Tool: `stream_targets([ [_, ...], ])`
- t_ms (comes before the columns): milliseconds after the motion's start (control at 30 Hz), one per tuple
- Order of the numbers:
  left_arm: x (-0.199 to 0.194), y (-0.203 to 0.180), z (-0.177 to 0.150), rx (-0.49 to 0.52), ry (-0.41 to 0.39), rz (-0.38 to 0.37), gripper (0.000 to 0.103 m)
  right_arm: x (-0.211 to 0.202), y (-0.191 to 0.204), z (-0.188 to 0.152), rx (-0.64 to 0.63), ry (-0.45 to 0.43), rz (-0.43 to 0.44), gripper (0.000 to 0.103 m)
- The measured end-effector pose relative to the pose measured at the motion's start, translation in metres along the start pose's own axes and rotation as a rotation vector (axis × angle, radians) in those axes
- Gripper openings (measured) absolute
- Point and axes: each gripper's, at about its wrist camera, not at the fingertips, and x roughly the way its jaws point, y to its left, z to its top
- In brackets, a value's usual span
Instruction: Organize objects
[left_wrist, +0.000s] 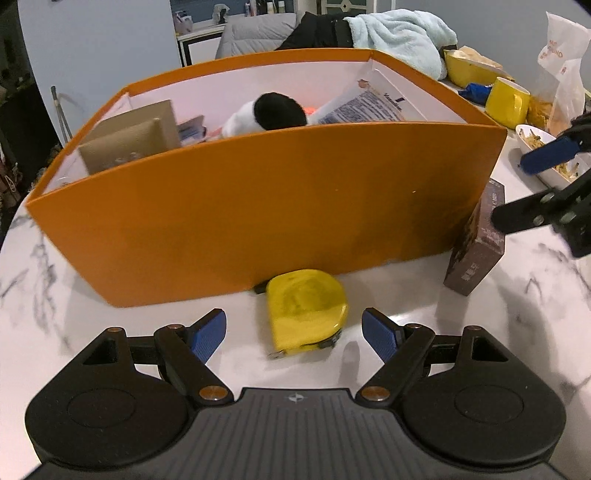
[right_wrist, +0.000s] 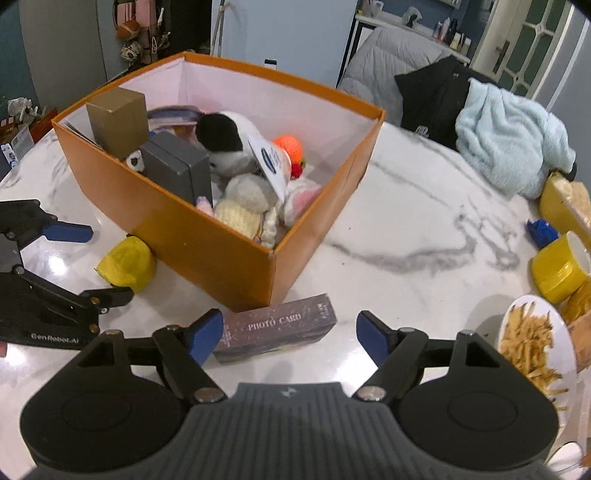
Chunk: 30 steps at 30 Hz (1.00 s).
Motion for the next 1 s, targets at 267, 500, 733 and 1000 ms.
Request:
stream_targets([
  [267,0.015,-0.007,0.003,0.011,0.03,0.006,0.096,0.013,-0.008,0.001,0.082,0.002,0.027,0.084],
  [500,0.021,-0.007,0.001,-0.017,0.014,-0.012,0.098,0.019,-0.014,0.001,0.169,0.039,0.112,0.082],
  [733,0.018,0.008,-0.005,-0.045,0.023,0.013,0.1,0.021,-0.007,-0.003,0.166,0.116,0.262,0.074],
  [1000,0.01,0.03,-0.015,-0.077,0.042,0.056,0.101,-0.003,0.011,-0.001,0.06,0.097,0.318,0.082],
])
